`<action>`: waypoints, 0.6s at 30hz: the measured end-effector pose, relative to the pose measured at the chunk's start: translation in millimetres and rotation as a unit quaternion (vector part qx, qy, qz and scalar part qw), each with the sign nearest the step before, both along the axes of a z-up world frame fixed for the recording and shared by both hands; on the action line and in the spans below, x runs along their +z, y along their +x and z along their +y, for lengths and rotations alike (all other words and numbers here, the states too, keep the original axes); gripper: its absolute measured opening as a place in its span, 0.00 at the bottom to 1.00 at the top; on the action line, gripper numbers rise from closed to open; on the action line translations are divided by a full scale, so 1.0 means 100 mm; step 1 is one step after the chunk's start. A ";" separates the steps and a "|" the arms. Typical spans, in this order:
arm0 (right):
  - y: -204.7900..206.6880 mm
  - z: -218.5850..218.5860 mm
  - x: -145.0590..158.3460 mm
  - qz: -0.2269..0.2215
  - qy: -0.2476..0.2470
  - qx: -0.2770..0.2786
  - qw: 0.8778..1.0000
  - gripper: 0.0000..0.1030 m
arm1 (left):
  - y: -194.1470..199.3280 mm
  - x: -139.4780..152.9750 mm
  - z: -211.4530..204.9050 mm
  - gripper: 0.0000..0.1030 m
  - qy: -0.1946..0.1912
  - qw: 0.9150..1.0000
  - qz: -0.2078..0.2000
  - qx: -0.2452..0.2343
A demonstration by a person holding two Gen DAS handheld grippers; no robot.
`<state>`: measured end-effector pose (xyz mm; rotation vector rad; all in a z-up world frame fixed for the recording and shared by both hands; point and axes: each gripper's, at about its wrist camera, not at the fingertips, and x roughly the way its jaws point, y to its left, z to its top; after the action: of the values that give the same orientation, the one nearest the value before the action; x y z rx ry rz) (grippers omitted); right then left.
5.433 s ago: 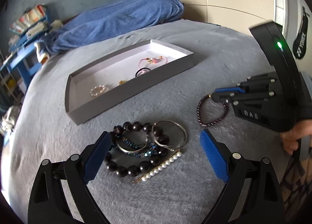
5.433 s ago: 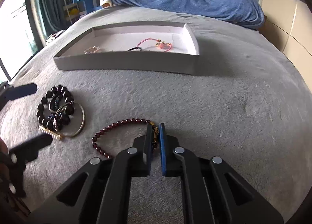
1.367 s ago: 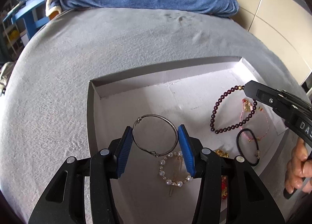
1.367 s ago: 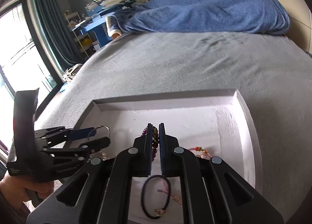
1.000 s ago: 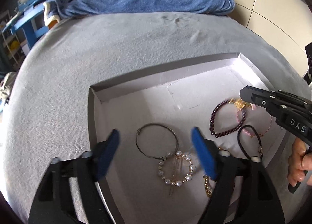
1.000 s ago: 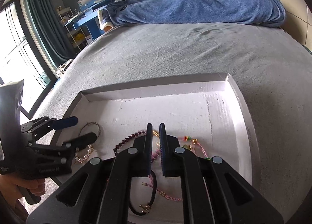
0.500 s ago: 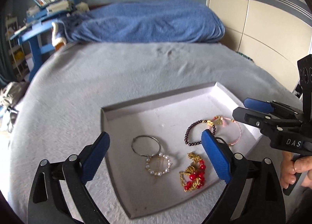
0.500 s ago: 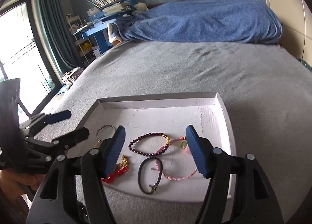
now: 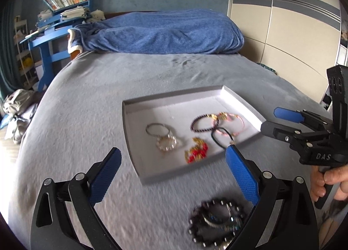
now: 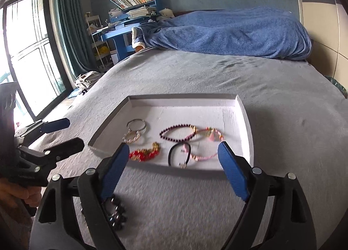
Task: Organize jewelry
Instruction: 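Move both open tools back to the remaining jewelry beside the box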
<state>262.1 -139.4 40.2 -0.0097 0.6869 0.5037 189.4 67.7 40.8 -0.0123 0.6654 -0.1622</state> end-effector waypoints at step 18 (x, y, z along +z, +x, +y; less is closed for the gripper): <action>-0.42 -0.05 -0.18 0.019 -0.006 -0.006 1.000 0.87 | -0.69 -0.30 -0.07 0.93 0.009 0.999 0.038 0.005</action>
<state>220.1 -144.5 22.1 -0.0064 0.7268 0.4889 120.5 60.9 10.8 -0.0047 0.7423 -0.1464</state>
